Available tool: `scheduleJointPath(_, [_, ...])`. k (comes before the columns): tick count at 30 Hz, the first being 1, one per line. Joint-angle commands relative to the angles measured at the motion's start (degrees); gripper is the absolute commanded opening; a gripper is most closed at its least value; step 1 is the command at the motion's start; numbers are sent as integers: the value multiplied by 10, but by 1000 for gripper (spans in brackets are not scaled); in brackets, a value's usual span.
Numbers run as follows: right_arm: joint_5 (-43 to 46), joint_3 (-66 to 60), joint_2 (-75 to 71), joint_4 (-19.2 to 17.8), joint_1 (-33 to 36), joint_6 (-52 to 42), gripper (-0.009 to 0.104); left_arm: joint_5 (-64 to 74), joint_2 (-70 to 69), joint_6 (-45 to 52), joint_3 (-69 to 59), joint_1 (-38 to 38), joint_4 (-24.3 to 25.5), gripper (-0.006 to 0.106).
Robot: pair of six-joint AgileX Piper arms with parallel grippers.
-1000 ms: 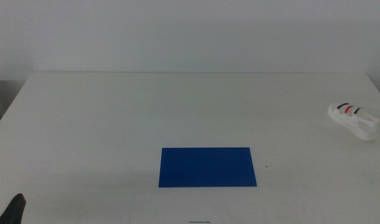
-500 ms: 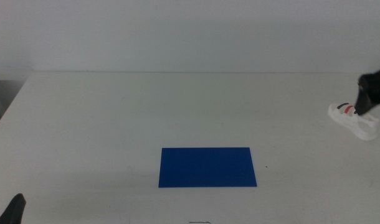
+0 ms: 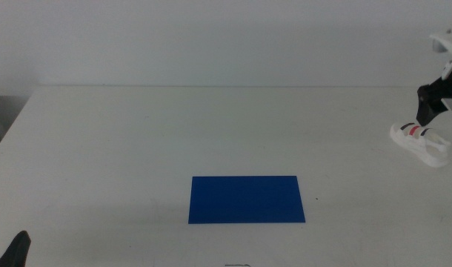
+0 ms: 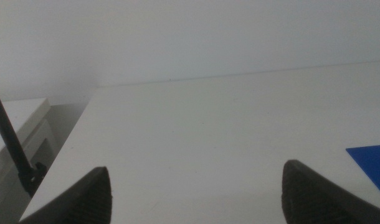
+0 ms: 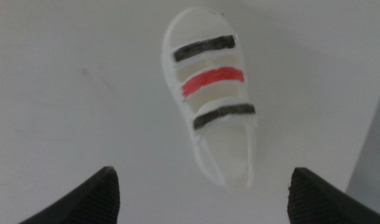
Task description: Use one arm to grab the shoe from the table and place it on the mat.
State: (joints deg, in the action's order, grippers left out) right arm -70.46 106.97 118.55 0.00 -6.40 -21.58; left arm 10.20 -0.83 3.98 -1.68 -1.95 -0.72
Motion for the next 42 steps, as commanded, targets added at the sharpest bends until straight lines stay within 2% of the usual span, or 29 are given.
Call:
scheduleJointPath(1, [-21,33,-6,-11,-8,-35,94,-48,-11,-8,2,-2,-5,94])
scheduleJointPath(11, [47,40,64,-14,-10,-88,91,-48,-11,-8,2,-2,-5,94])
scheduleJointPath(16, [70,40,85,-22,-14,-88,83,-48,-11,-8,2,-2,-5,94])
scheduleJointPath(19, [69,40,94,-22,-14,-98,73,-48,-11,-8,2,-2,-5,94])
scheduleJointPath(21, [70,40,98,-22,-14,-109,59,-48,-11,-8,2,-2,-5,94])
scheduleJointPath(22, [70,40,98,-22,-13,-116,48,-48,-11,-8,2,-2,-5,94])
scheduleJointPath(25, [70,40,94,-22,-13,-128,4,-48,-11,-8,2,-2,-5,94])
scheduleJointPath(26, [69,40,90,-21,-13,-124,-2,-48,-11,-8,2,-2,-5,94])
scheduleJointPath(30, [37,39,55,-8,-11,-98,-1,-48,-11,-8,2,-2,-5,94])
scheduleJointPath(33, [13,29,18,41,0,-101,-1,-48,-11,-8,2,-2,-5,94])
scheduleJointPath(36, [25,-10,-25,68,31,-85,-1,-48,-11,-8,2,-2,-5,94])
scheduleJointPath(39, [65,-79,-74,56,86,-38,-1,-48,-11,-8,2,-2,-5,94])
scheduleJointPath(42, [77,-131,-112,19,162,31,-1,-48,-11,-8,2,-2,-5,94])
